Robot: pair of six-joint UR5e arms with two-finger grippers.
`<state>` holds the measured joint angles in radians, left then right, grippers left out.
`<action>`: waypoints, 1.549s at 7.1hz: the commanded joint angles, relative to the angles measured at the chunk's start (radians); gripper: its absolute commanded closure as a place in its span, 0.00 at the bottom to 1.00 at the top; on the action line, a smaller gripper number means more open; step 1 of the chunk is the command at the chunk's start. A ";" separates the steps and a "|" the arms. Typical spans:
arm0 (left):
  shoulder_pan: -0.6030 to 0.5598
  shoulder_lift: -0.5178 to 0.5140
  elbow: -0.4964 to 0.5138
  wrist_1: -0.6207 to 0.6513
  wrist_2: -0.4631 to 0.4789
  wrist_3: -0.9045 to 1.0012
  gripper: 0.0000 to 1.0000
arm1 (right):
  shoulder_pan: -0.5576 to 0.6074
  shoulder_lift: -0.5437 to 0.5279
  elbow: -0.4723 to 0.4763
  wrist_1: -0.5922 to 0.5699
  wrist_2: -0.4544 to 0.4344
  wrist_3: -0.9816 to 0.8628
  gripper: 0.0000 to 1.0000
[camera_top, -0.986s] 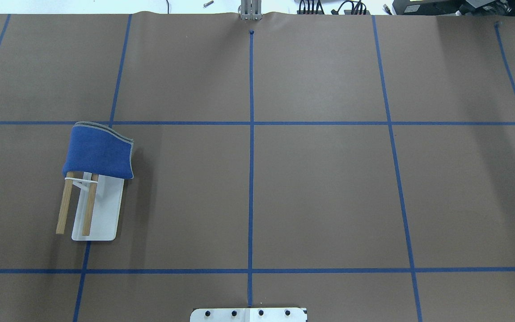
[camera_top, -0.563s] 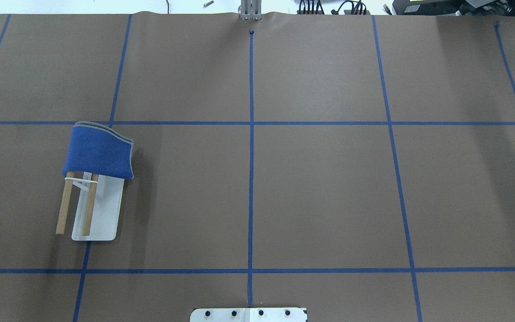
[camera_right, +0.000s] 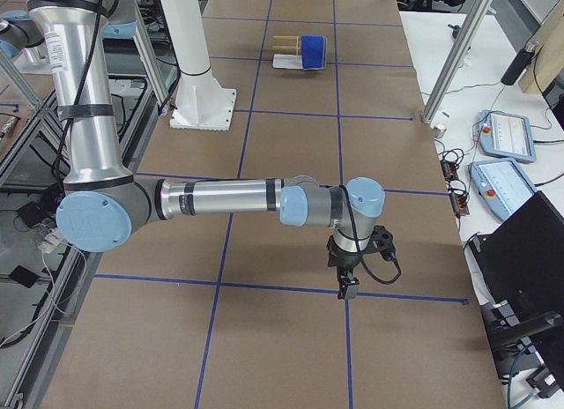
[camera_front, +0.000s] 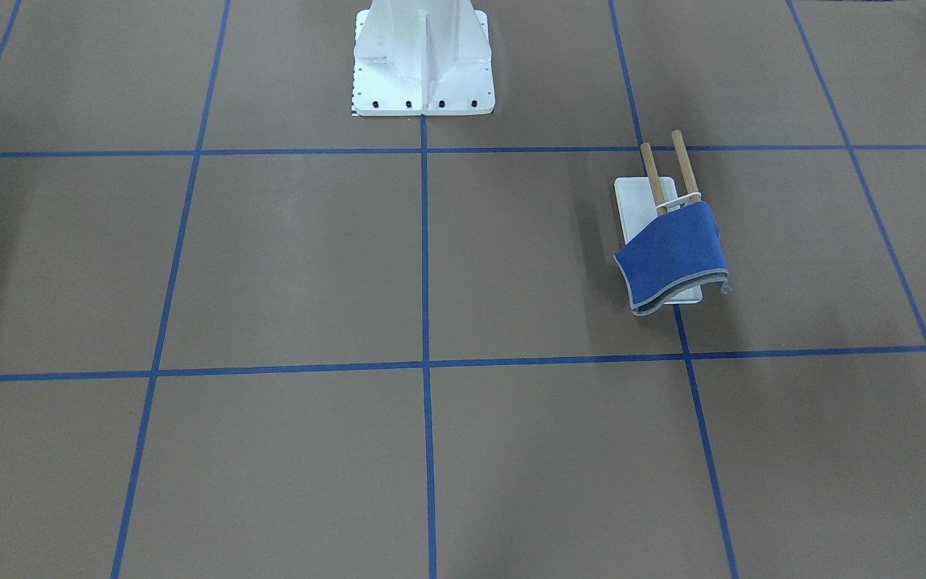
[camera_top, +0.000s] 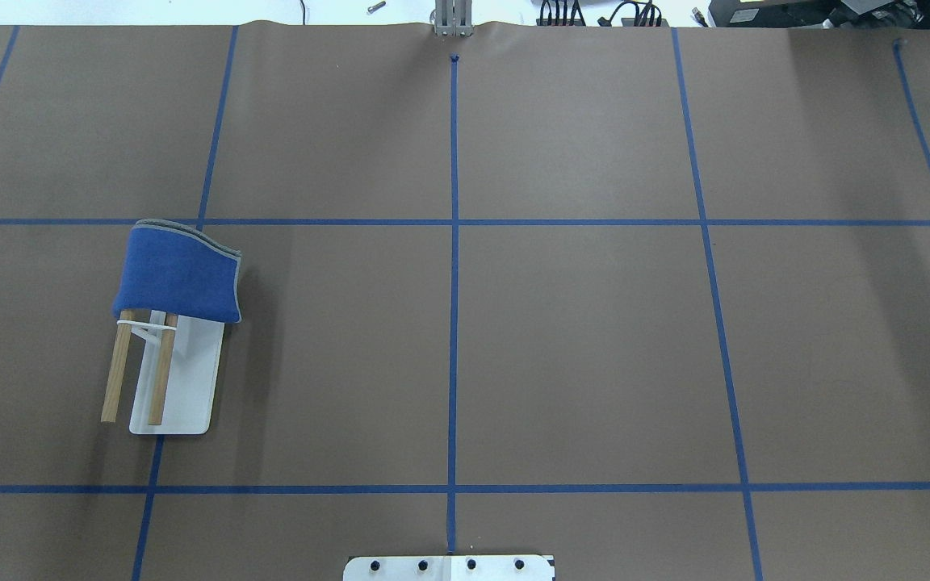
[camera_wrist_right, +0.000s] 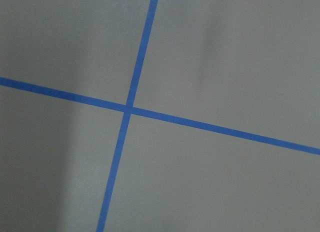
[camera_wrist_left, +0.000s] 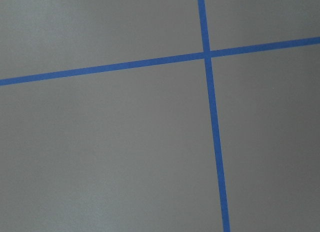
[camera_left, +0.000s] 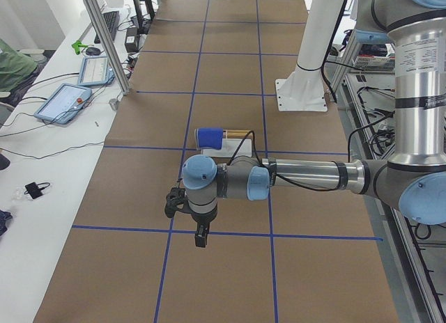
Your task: Hang towel on rack
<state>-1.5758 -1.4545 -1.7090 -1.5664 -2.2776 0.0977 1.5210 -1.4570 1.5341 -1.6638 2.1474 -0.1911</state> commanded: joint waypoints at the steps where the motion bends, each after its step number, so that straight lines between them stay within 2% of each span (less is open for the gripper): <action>1: 0.000 0.003 0.000 -0.001 0.000 -0.001 0.01 | -0.001 -0.011 0.007 0.001 0.002 -0.004 0.00; 11: 0.000 -0.003 -0.001 -0.001 0.000 -0.003 0.01 | -0.021 -0.011 0.021 0.001 0.002 -0.005 0.00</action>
<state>-1.5754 -1.4562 -1.7114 -1.5677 -2.2780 0.0951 1.5035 -1.4683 1.5547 -1.6628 2.1491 -0.1963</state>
